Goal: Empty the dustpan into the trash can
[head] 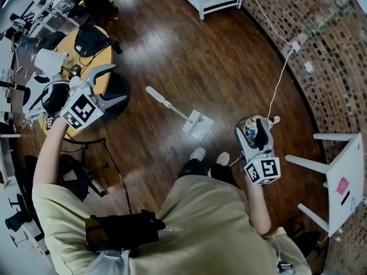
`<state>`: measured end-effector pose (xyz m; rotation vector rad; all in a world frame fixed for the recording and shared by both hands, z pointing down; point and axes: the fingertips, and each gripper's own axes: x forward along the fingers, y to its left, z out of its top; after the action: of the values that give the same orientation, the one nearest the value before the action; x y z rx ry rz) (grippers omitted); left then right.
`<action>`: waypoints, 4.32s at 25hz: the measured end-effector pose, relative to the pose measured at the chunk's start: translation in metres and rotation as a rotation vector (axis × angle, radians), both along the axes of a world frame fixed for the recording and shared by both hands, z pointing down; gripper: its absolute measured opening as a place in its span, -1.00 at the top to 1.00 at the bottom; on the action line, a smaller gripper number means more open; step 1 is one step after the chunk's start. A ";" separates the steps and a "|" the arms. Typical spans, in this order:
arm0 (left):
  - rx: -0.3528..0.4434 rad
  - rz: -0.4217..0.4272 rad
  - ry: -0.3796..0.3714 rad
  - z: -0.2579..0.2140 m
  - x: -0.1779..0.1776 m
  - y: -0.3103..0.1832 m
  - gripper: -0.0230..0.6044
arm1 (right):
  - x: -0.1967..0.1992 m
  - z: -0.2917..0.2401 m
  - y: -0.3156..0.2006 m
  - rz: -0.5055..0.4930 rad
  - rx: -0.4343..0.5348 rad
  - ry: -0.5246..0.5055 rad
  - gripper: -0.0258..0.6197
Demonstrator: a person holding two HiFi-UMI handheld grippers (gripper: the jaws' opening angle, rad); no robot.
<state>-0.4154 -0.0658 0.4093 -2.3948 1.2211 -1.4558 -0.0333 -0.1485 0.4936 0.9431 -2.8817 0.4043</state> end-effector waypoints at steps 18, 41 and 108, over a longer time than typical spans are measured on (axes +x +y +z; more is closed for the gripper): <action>-0.394 0.391 -0.312 0.241 -0.024 -0.014 -0.37 | 0.019 0.058 0.006 0.110 -0.109 0.081 -0.18; -0.519 0.642 -0.492 0.424 0.020 -0.014 0.92 | 0.023 0.081 0.040 0.148 -0.189 0.128 -0.18; -0.576 0.300 -0.160 0.036 0.419 -0.164 0.92 | 0.313 -0.018 0.057 0.677 -0.061 -0.290 -0.07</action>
<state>0.0033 -0.2296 0.4449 -2.5587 0.4099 -2.0454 0.2796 -0.0920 0.4754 1.9843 -2.6682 0.7153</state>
